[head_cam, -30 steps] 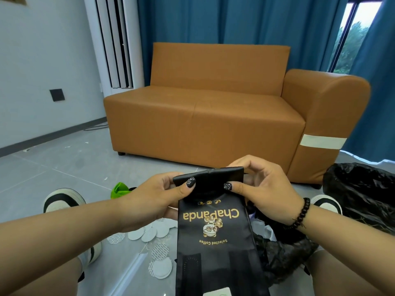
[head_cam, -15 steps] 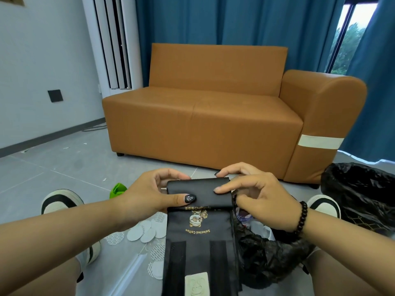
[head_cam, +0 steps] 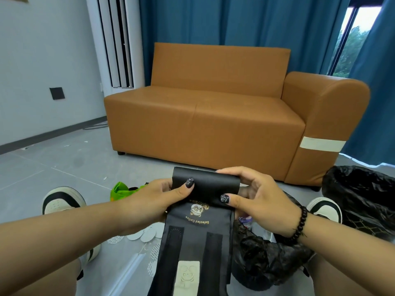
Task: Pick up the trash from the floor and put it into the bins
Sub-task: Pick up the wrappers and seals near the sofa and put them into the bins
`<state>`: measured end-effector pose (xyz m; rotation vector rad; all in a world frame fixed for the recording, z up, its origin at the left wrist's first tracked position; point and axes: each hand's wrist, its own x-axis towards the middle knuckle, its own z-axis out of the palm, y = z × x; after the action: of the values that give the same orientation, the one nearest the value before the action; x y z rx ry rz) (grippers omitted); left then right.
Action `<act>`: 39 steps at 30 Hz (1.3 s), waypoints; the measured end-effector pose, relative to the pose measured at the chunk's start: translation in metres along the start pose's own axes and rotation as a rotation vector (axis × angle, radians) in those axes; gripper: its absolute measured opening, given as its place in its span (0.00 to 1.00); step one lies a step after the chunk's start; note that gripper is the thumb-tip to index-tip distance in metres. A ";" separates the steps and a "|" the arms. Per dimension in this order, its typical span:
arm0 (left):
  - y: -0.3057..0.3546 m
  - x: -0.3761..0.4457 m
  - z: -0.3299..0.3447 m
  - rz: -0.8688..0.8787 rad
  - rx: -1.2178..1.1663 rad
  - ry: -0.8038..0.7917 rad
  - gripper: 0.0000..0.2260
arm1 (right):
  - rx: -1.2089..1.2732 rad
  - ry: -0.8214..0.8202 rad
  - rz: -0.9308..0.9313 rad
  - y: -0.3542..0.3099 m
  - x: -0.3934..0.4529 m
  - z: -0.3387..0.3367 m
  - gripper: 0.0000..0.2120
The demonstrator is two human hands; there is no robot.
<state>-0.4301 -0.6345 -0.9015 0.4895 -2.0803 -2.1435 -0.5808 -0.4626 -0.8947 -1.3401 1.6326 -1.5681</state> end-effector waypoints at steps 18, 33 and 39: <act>-0.003 0.005 -0.006 0.099 -0.106 0.003 0.24 | -0.382 0.132 -0.449 0.016 0.005 -0.001 0.09; 0.000 0.006 -0.009 0.306 0.066 0.068 0.26 | -0.025 0.040 0.020 0.017 0.007 -0.004 0.27; -0.002 0.009 -0.010 0.268 0.045 0.030 0.23 | 0.072 0.076 -0.012 0.015 0.009 -0.006 0.27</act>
<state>-0.4351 -0.6467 -0.9048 0.2295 -2.0492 -1.9304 -0.5937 -0.4703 -0.9055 -1.2690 1.5990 -1.6880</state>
